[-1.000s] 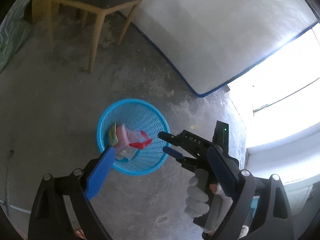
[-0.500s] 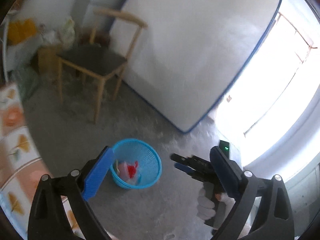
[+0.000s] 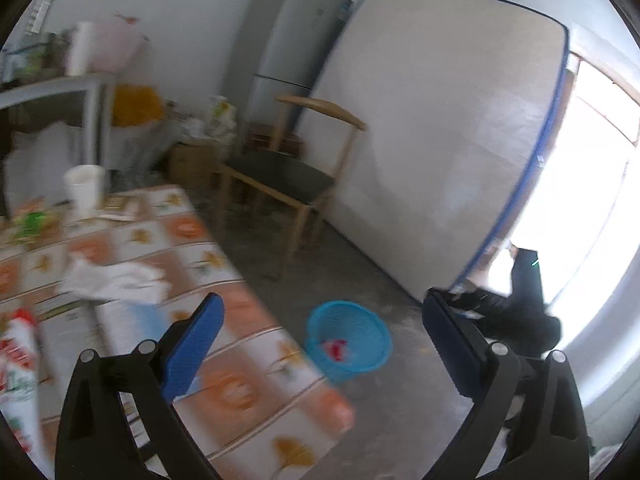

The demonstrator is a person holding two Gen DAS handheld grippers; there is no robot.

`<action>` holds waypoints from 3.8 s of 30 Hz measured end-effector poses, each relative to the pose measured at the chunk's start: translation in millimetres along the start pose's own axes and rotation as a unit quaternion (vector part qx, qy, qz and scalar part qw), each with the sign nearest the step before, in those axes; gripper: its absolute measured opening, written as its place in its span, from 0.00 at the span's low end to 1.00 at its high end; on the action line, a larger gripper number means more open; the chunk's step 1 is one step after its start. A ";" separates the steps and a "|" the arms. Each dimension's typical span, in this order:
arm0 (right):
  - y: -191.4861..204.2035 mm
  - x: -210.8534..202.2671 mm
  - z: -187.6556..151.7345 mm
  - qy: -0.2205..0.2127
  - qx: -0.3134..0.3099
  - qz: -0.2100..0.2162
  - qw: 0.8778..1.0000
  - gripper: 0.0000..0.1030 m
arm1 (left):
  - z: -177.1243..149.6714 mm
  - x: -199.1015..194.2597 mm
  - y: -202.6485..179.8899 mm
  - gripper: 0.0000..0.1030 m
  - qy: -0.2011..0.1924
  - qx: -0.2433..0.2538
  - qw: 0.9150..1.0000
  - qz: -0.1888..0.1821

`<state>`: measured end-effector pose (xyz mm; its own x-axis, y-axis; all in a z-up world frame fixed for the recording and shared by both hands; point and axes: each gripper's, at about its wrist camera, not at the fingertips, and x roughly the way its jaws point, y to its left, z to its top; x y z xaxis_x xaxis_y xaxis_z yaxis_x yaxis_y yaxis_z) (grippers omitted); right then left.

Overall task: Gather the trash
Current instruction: 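Swing both tools back over the table, then reach the right gripper to the white cloth and grasp it, then grasp the blue-and-white printed card with the left gripper while the right gripper holds the cloth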

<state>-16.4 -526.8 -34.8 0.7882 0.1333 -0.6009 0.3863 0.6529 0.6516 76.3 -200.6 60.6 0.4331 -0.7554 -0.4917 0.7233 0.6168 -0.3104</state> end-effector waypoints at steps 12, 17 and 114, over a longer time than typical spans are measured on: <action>136.0 51.9 -35.1 0.094 -0.133 0.052 0.985 0.68 | -68.3 -102.8 90.5 0.94 -0.040 -0.041 0.989 0.138; 193.2 85.0 -51.7 0.131 -0.218 0.055 0.966 0.68 | -83.0 -106.9 100.8 0.94 -0.046 -0.048 0.986 0.151; 56.5 79.8 -77.9 0.174 -0.077 -0.042 0.981 0.05 | -82.9 56.7 50.3 0.84 0.194 -0.106 0.973 0.063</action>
<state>31.0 -421.1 -82.0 0.5341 0.3031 -0.7892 0.3453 0.7739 0.5309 92.7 -194.1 -50.4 0.2451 -0.5559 -0.7943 0.5333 0.7615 -0.3684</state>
